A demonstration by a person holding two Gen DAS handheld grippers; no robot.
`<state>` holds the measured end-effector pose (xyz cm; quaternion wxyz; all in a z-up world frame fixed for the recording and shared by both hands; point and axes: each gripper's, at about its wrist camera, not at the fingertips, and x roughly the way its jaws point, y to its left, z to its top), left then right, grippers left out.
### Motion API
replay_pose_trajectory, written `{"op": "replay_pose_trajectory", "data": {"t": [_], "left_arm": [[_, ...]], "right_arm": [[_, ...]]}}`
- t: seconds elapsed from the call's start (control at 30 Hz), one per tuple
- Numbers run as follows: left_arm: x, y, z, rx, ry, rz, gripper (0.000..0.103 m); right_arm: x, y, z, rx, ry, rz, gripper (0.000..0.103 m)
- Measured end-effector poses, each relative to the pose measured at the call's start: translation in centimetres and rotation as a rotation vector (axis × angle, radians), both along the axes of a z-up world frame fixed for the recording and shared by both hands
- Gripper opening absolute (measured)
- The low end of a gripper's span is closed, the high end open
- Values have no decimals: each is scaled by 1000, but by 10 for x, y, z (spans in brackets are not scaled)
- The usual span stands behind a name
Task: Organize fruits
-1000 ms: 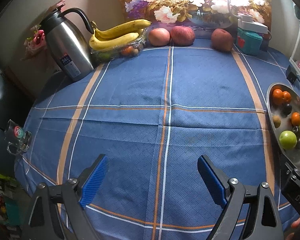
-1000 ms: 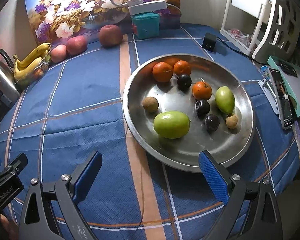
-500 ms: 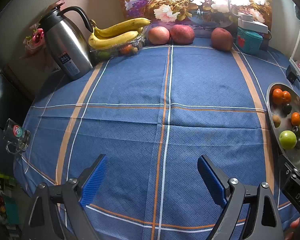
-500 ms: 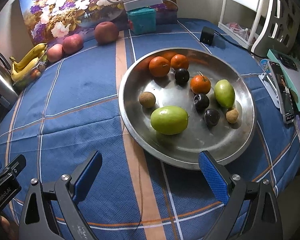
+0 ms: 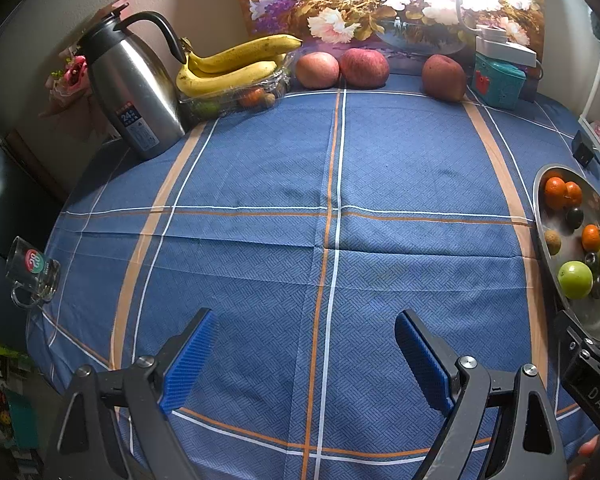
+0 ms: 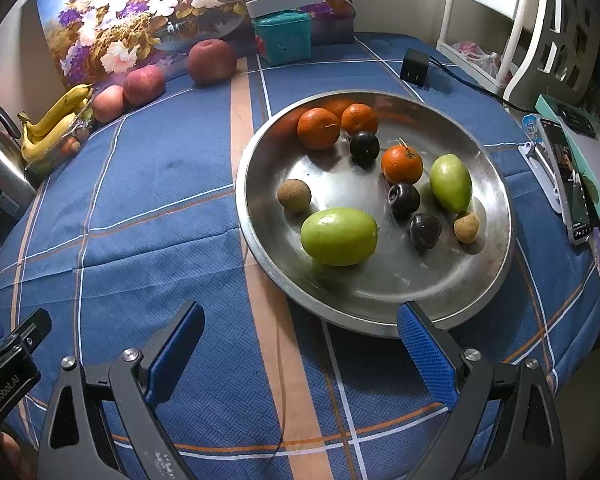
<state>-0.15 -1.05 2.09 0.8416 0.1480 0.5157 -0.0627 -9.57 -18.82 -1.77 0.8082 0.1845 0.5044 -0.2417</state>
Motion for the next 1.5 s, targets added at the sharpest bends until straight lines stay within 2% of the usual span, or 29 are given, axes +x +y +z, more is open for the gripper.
{"op": "replay_pose_trajectory", "data": {"t": [1.5], "left_arm": [[-2, 1, -2, -4, 7, 0, 92]], "right_arm": [[1, 1, -3, 3, 4, 2, 97]]}}
